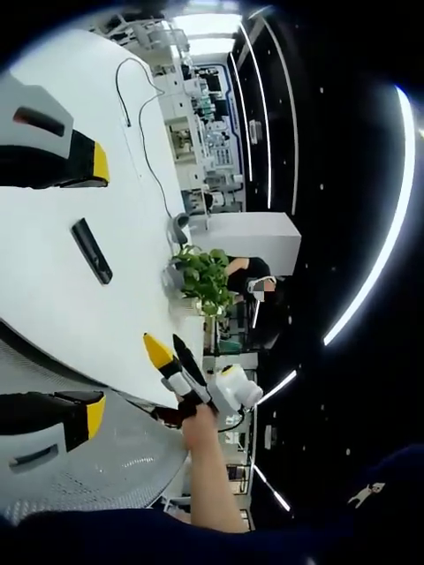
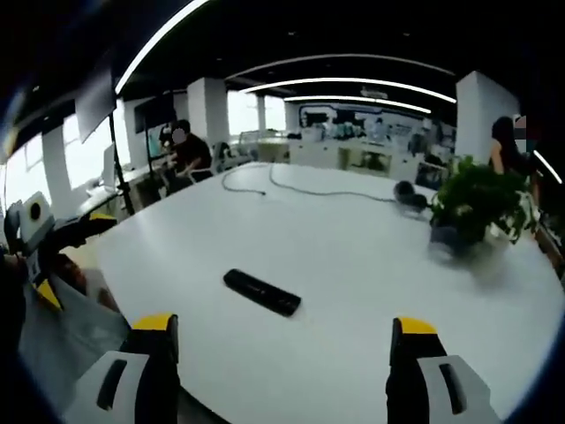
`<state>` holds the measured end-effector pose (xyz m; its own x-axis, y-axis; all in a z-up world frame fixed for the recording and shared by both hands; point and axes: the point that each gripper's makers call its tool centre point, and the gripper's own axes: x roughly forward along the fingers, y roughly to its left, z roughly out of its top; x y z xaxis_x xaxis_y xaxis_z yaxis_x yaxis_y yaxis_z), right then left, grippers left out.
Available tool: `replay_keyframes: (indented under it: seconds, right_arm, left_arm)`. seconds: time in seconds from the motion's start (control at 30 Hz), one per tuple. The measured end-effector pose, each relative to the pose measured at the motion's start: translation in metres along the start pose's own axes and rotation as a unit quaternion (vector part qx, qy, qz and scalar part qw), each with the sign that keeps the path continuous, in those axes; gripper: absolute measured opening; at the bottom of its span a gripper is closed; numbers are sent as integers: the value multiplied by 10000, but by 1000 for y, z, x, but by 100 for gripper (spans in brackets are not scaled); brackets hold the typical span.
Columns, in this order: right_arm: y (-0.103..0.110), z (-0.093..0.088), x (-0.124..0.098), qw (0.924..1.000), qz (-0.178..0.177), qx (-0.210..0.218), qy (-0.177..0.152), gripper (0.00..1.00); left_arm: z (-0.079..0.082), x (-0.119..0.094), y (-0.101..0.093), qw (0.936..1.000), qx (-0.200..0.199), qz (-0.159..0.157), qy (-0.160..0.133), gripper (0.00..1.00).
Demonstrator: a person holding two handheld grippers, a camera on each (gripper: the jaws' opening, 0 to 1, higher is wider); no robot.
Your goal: Press the specified remote control buttons in sequence, fully releasing each button before pressing the next.
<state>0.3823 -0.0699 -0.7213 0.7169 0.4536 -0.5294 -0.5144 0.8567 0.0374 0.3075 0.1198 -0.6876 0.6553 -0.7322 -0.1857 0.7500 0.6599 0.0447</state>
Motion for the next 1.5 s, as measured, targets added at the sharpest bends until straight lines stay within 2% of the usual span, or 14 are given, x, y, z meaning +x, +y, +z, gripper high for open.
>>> replay_keyframes:
  seconds: [0.17, 0.4, 0.53, 0.8, 1.0, 1.07, 1.2, 1.27, 1.4, 1.5]
  right_arm:
    - [-3, -1, -12, 9999, -128, -5, -64, 99]
    - [-2, -14, -24, 9974, -83, -629, 331, 99]
    - [-6, -16, -25, 9989, -104, -397, 244, 98]
    - [-9, -18, -25, 9981, -120, -504, 326, 97]
    - [-19, -14, -30, 9986, -8, -506, 162, 99]
    - [-19, -12, -27, 9997, 57, -236, -23, 96]
    - [-12, -12, -28, 9984, 37, -572, 19, 91]
    - [-11, -14, -26, 9989, 90, -446, 59, 92]
    - [-15, -20, -26, 9984, 94, -524, 163, 92]
    - [-13, -17, -26, 9986, 148, -501, 85, 93]
  left_arm:
    - [0, 0, -1, 10000, -11, -12, 3, 100]
    - [0, -1, -1, 10000, -15, -17, 11, 100]
    - [-1, -1, -1, 10000, -29, -28, 16, 100]
    - [-2, -1, -1, 10000, -65, -26, 57, 100]
    - [-4, 0, -1, 9999, -113, -31, 81, 100]
    - [-4, 0, -2, 9999, -106, -60, 101, 100]
    - [-6, 1, -3, 9997, -149, -105, 155, 100]
    - [-6, 1, -3, 9997, -157, -93, 154, 100]
    - [-3, 1, -2, 9998, -177, -43, 56, 100]
    - [-5, 2, -1, 9998, -180, -19, 123, 100]
